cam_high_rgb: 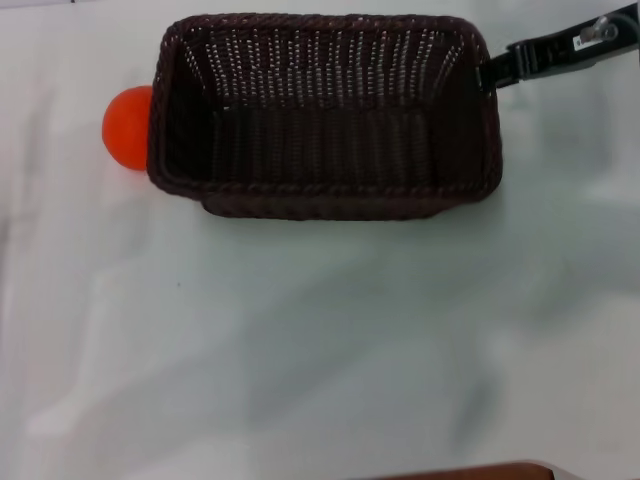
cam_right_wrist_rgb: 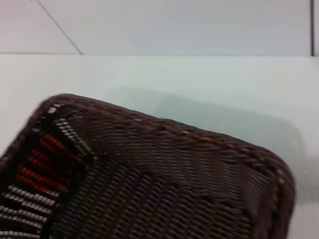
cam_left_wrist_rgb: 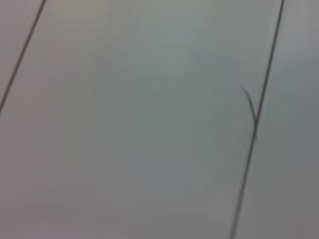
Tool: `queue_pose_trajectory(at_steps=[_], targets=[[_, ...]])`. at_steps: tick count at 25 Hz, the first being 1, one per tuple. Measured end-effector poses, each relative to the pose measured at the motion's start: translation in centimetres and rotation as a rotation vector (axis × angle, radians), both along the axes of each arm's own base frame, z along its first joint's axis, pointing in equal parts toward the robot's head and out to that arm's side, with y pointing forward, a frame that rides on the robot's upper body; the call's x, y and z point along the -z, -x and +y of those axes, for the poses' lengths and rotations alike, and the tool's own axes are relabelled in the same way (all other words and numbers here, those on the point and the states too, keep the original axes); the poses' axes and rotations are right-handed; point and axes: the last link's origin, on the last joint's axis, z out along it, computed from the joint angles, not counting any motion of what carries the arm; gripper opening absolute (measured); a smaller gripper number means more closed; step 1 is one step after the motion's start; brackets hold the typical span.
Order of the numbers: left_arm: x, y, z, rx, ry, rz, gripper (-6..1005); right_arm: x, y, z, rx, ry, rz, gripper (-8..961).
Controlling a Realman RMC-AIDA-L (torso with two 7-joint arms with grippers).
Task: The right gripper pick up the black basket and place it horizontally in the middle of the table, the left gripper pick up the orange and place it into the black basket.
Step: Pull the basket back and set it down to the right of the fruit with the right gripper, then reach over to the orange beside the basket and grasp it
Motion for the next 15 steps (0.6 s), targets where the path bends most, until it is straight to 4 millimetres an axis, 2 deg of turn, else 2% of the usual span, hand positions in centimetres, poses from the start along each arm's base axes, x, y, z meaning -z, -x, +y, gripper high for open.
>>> queue_pose_trajectory(at_steps=[3, 7, 11, 15], targets=[[0.1, -0.3, 0.4, 0.039, 0.059, 0.040, 878, -0.6, 0.3, -0.2, -0.027, -0.022, 0.048, 530], [-0.3, -0.7, 1.2, 0.141, 0.223, 0.036, 878, -2.4, 0.3, -0.6, -0.098, -0.103, 0.172, 530], [-1.5, -0.8, 2.0, 0.200, 0.354, 0.007, 877, -4.5, -0.7, -1.2, -0.181, -0.213, 0.271, 530], [-2.6, -1.3, 3.1, 0.239, 0.519, 0.027, 877, -5.6, -2.2, -2.3, -0.285, -0.332, 0.359, 530]])
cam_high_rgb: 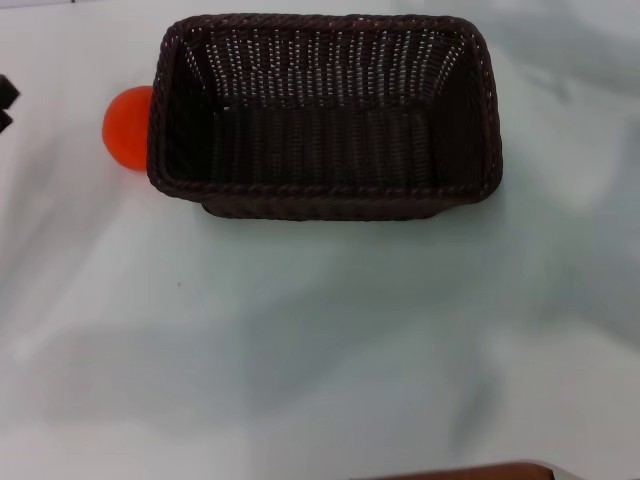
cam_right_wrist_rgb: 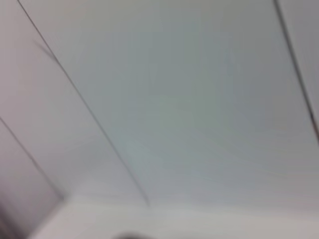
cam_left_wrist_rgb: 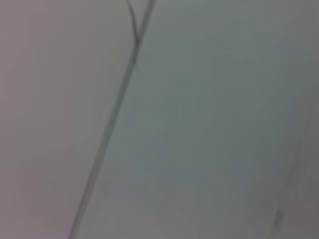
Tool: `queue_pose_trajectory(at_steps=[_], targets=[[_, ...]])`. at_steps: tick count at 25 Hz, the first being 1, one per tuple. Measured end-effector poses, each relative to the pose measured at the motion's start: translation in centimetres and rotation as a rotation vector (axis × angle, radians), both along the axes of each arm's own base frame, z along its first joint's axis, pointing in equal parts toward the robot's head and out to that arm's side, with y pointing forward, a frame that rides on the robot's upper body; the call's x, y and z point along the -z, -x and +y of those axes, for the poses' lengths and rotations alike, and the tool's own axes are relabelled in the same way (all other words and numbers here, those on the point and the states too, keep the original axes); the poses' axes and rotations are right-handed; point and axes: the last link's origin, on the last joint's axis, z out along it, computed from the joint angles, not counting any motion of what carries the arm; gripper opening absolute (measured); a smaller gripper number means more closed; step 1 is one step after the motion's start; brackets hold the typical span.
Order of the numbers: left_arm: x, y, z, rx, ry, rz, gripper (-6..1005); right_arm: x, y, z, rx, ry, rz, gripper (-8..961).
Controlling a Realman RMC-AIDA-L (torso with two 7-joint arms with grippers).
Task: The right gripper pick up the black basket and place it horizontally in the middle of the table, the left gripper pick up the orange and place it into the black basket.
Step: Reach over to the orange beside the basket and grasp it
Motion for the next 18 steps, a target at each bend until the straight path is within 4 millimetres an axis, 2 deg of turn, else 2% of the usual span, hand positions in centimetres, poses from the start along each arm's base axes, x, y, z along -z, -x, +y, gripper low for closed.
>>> queue_pose_trajectory(at_steps=[5, 9, 14, 18], targets=[[-0.3, -0.5, 1.6, -0.023, 0.152, 0.098, 876, 0.0, -2.4, -2.0, -0.144, -0.182, 0.188, 531], [0.1, -1.3, 3.1, -0.048, 0.143, 0.212, 876, 0.5, -3.9, -3.4, -0.187, -0.273, 0.275, 531], [1.5, -2.0, 4.3, -0.071, 0.155, 0.326, 877, 1.2, -5.3, -4.8, -0.188, -0.324, 0.341, 531], [3.4, -2.7, 5.0, -0.050, 0.230, 0.361, 877, 1.4, -6.1, -5.6, -0.172, -0.350, 0.374, 531]])
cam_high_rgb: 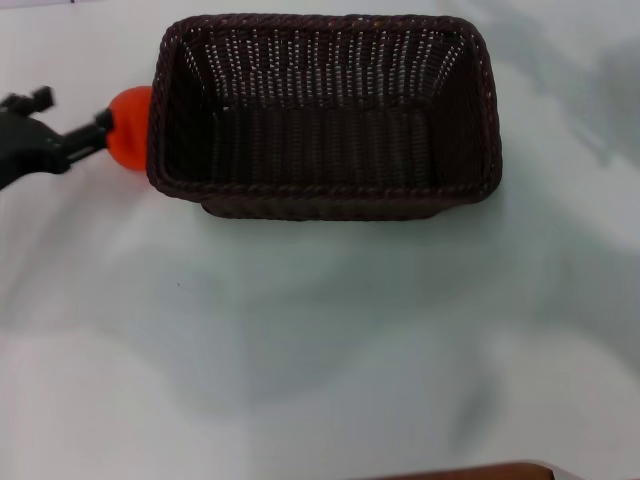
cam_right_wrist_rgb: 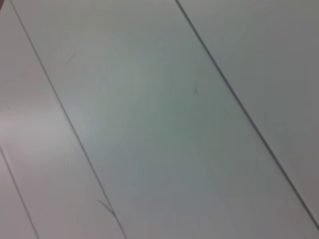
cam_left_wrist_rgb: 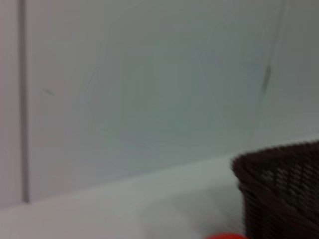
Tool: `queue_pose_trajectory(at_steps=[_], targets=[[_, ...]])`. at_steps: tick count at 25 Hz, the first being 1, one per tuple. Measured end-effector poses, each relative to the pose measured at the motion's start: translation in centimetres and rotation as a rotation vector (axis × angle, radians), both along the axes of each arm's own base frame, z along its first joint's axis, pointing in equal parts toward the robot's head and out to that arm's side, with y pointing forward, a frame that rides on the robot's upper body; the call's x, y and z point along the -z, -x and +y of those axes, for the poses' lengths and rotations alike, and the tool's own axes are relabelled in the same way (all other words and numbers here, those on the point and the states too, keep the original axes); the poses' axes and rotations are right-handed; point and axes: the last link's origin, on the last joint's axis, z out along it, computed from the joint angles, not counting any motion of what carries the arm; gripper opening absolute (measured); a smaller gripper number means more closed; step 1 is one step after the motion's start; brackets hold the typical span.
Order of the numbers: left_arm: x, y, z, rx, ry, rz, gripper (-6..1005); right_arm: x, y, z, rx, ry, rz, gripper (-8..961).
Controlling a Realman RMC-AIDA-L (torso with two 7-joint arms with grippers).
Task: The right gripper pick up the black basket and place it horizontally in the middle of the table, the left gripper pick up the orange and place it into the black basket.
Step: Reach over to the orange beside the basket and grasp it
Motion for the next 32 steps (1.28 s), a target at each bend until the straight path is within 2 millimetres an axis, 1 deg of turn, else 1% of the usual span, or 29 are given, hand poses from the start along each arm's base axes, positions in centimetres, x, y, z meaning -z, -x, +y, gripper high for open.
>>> queue_pose_trajectory(at_steps=[2, 3, 9, 13, 17, 20, 23, 32], targets=[[1.2, -0.3, 0.1, 0.003, 0.061, 0.006, 876, 0.0, -0.3, -0.3, 0.010, -0.005, 0.006, 531], [1.2, -0.3, 0.1, 0.003, 0.061, 0.006, 876, -0.1, -0.4, -0.4, 0.014, -0.008, 0.007, 531], [3.7, -0.7, 0.2, 0.002, 0.145, 0.006, 877, 0.1, -0.7, -0.5, 0.027, -0.006, 0.033, 531], [4.8, -1.1, 0.4, -0.011, 0.131, 0.011, 877, 0.3, -0.6, -0.4, 0.025, -0.004, 0.038, 532], [6.0, -1.3, 0.8, -0.020, 0.092, 0.066, 877, 0.6, -0.7, -0.3, 0.033, 0.002, 0.050, 532], [6.8, -1.5, 1.2, -0.030, 0.098, 0.086, 878, 0.6, -0.7, -0.3, 0.034, 0.001, 0.052, 532], [6.8, -1.5, 1.4, -0.034, 0.097, 0.084, 878, 0.8, -0.7, -0.3, 0.038, 0.005, 0.061, 529], [6.4, -1.5, 1.6, -0.029, 0.083, 0.098, 681, 1.2, -0.9, -0.3, 0.053, 0.012, 0.083, 523]])
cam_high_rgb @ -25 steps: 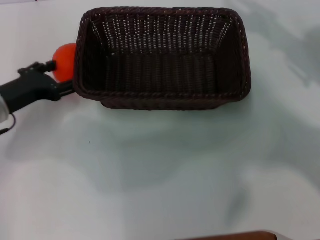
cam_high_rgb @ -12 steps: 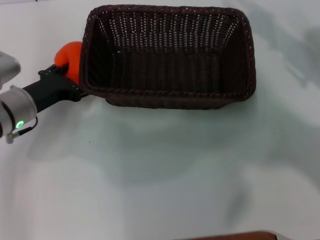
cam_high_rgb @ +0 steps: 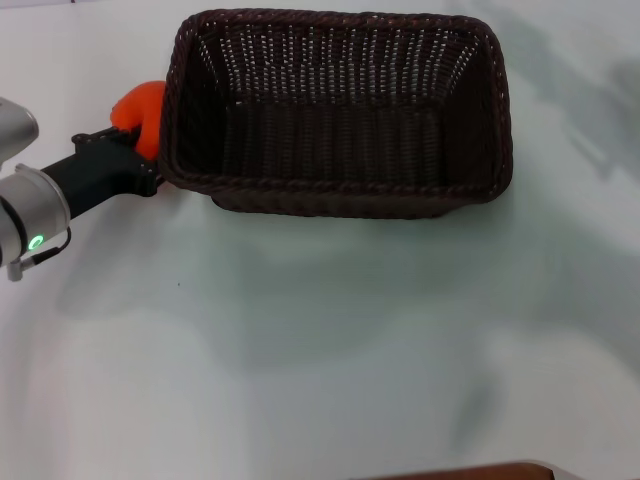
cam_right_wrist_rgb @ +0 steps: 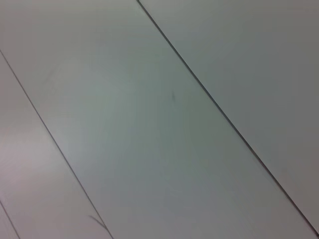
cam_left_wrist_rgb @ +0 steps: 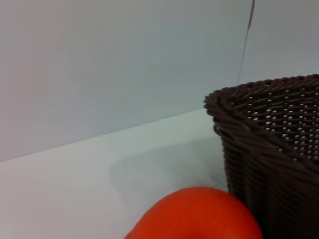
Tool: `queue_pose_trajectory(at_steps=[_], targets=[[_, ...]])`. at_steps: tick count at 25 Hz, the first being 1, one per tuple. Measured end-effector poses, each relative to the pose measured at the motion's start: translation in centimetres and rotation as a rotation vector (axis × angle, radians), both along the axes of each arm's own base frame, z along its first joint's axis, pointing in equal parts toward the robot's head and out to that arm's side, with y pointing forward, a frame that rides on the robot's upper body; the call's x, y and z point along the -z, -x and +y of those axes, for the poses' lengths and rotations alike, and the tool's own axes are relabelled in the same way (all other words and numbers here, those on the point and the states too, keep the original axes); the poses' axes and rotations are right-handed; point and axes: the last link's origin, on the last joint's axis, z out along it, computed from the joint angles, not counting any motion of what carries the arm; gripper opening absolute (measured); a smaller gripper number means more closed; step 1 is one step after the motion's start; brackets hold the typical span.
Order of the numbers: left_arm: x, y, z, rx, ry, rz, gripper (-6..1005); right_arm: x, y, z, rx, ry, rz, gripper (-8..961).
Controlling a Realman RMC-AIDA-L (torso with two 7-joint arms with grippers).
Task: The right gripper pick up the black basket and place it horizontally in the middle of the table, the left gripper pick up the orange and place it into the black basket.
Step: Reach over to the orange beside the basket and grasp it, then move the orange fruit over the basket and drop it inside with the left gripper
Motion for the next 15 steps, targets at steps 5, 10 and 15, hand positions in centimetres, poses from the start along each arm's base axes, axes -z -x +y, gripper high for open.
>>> queue_pose_trajectory(at_steps=[5, 10, 15], targets=[[-0.5, 0.3, 0.2, -0.017, -0.027, -0.006, 576, 0.3, 0.1, 0.1, 0.002, 0.006, 0.015, 523], [-2.2, 0.6, 0.4, -0.042, -0.090, -0.095, 376, 0.4, 0.1, 0.2, 0.003, 0.007, 0.018, 523], [-5.3, 0.7, -0.3, -0.011, -0.182, -0.243, 332, 0.6, 0.2, 0.3, 0.003, 0.012, 0.032, 524]])
